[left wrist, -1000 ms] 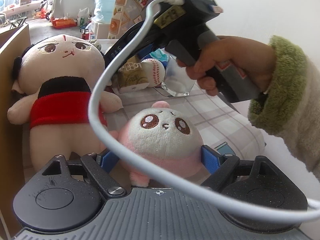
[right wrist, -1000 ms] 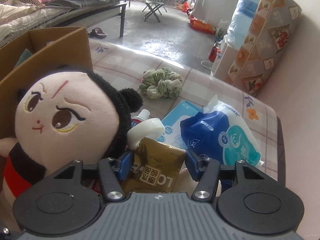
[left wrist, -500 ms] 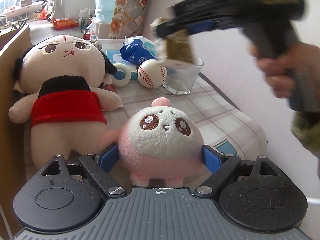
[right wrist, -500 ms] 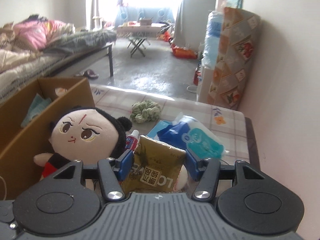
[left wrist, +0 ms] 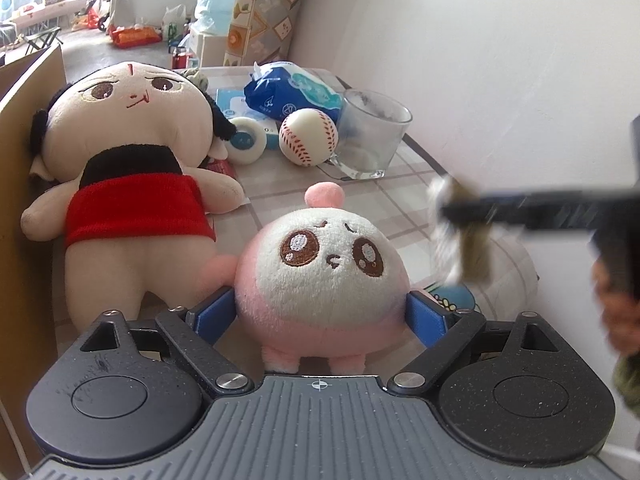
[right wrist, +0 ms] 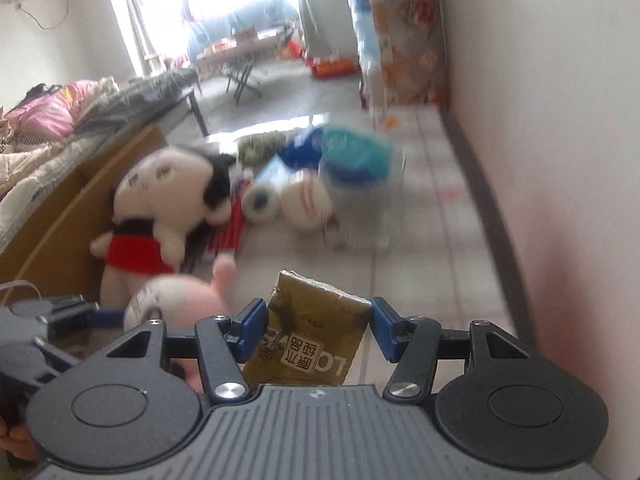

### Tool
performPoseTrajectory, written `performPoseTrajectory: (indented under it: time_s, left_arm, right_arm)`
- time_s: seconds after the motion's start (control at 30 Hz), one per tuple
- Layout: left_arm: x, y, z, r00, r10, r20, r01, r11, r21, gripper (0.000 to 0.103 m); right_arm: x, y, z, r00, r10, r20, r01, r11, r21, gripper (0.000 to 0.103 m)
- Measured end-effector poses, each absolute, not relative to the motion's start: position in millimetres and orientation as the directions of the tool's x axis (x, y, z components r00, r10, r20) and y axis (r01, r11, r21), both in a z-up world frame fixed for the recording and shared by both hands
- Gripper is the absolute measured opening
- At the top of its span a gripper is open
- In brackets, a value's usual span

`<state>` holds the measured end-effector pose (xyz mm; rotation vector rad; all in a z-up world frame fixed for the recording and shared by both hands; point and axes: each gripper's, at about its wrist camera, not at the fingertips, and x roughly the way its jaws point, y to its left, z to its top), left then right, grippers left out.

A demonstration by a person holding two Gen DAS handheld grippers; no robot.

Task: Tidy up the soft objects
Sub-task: 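Carry the pink plush and gold packet over the cardboard box with both tools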

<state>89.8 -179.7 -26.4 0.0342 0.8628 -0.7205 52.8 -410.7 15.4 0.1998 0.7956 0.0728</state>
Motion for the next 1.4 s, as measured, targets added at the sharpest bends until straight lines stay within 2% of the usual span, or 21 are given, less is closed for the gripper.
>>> performPoseTrajectory:
  time_s: [0.13,0.33,0.43,0.7,0.73,0.8,1.4]
  left_arm:
    - [88.2,-186.0,-25.0,0.444,-0.542,-0.713,0.587,0.778,-0.225,0.093]
    - [85.3,-192.0,-25.8,0.456,-0.514,-0.727,0.577,0.792,-0.198,0.093]
    - [84.1,-194.4,-25.8,0.464,-0.506,-0.727,0.57,0.799,-0.191,0.092]
    - [83.6,-196.1,-24.9,0.469,-0.497,-0.73,0.559,0.807,-0.19,0.088]
    - [83.6,-196.1,-24.5,0.468,-0.497,-0.73,0.56,0.807,-0.191,0.088]
    - [84.3,-195.8,-23.7,0.467,-0.5,-0.729,0.561,0.805,-0.193,0.087]
    - [73.5,-170.9,-4.1,0.437,-0.601,-0.669,0.56,0.764,-0.322,0.085]
  right_arm:
    - [63.0,-400.8,-9.2,0.661,0.144,-0.736,-0.009,0.983,0.185,0.059]
    - [62.9,-393.8,-15.3,0.663,0.135,-0.736,-0.041,0.989,0.145,0.061]
    - [59.7,-393.1,-15.8,0.661,0.121,-0.74,-0.05,0.992,0.118,0.067]
    - [60.9,-394.1,-22.8,0.63,0.147,-0.762,-0.062,0.988,0.14,0.067]
    - [61.7,-393.4,-23.5,0.632,0.146,-0.761,-0.063,0.989,0.137,0.067]
    - [61.3,-391.5,-22.4,0.634,0.153,-0.758,-0.066,0.987,0.144,0.059]
    - [30.3,-394.0,15.6,0.701,0.12,-0.703,0.033,0.979,0.2,0.056]
